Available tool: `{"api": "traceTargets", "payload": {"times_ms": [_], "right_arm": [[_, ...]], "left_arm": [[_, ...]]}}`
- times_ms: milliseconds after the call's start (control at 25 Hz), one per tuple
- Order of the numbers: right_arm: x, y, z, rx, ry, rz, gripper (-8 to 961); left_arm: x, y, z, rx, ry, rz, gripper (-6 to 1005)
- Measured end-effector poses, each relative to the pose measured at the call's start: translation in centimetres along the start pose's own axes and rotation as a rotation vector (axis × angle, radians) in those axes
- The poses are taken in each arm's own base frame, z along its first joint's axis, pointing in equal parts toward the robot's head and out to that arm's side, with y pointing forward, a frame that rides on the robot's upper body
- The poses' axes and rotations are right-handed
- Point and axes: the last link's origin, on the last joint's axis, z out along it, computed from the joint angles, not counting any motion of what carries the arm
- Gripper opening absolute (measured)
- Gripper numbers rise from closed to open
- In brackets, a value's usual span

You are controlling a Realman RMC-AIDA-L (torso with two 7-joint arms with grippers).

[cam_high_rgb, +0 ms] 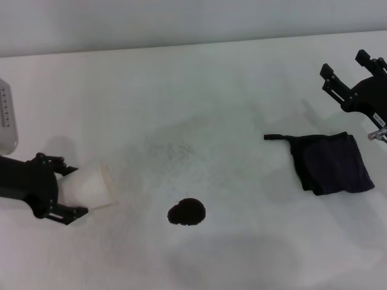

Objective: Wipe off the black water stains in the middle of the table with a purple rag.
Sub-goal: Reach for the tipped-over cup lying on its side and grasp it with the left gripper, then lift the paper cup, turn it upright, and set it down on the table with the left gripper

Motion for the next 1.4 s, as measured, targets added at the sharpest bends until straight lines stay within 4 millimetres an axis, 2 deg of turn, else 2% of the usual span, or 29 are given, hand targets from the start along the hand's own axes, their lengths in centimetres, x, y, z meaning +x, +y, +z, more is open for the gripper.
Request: {"api": "traceTargets", "payload": {"times_ms": [360,720,1000,1200,1400], "right_arm": [[0.0,0.0,0.0,0.001,0.002,0.000,825],[-0.2,0.2,0.3,-0.011,-0.007,-0.004,824],[-0.3,0.3,0.5,-0.019,-0.012,-0.006,823],[-0.3,0.2,0.4,-0.017,-0.009,-0.004,822],[-0.1,0.2,0.2,-0.013,-0.001,-0.003,823]], "left_arm": [[0.6,-0.1,0.5,0.007,0.061,0.003,802],[3.3,-1.2,-0.9,0.121,0.303,-0.026,691],[4.2,-1.6,0.6,0.190,0.448,-0.079,645],[3.9,-1.0,1.7,0.213,0.575,-0.120,637],[2.1,0.8,3.5,0.235,0.625,-0.128,634]]}}
